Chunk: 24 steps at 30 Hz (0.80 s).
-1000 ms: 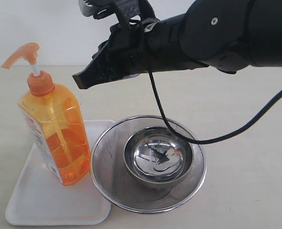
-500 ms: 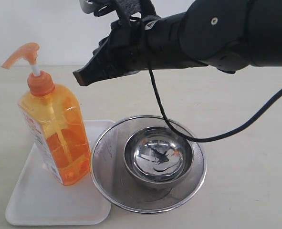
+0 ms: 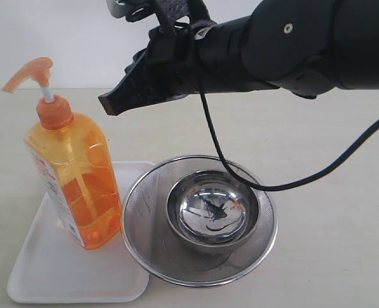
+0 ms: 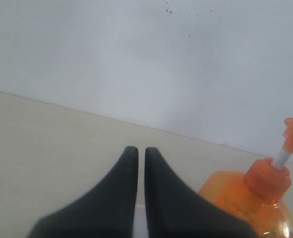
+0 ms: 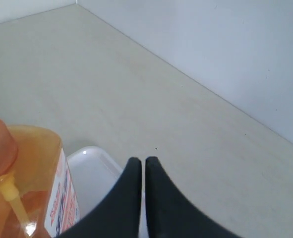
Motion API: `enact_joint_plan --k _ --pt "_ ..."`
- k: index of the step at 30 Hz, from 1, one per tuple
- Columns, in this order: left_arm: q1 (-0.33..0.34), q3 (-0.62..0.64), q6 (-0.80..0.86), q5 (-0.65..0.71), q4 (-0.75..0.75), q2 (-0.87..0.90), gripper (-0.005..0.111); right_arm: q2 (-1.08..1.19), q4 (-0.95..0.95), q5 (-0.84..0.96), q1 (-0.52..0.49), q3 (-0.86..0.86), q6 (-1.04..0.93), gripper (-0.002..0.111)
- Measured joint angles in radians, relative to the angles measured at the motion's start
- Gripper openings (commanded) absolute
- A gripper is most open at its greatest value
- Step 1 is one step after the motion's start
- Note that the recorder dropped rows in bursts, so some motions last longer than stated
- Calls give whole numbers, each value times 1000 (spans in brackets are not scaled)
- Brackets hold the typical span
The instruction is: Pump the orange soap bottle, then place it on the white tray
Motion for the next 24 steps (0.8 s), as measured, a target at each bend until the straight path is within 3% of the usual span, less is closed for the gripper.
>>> enact_joint_plan --k 14,24 --pt "0 -4 45 53 -33 18 5 51 0 4 0 0 0 0" --pt "-51 -118 577 184 -360 167 5 65 0 -4 0 0 0 0"
